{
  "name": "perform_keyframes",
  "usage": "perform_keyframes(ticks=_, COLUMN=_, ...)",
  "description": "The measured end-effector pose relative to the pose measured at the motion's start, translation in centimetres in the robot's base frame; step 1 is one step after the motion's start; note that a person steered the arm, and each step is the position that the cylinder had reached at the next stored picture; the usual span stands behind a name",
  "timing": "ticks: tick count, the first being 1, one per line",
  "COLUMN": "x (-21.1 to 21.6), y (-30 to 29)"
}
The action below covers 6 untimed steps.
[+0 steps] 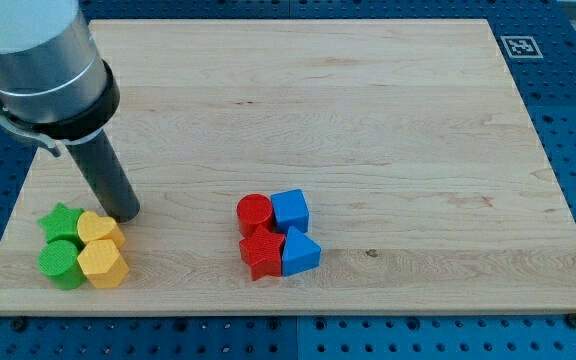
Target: Move your arm towards center of the board
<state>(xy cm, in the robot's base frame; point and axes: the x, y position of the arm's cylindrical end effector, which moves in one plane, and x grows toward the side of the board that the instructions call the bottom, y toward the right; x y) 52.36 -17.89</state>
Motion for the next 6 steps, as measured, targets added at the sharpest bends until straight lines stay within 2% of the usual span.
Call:
perform_keyframes(ticks=4, x=-0.7, y=1.7)
perform_keyframes(ticks=6, x=-5.1, y=7.6)
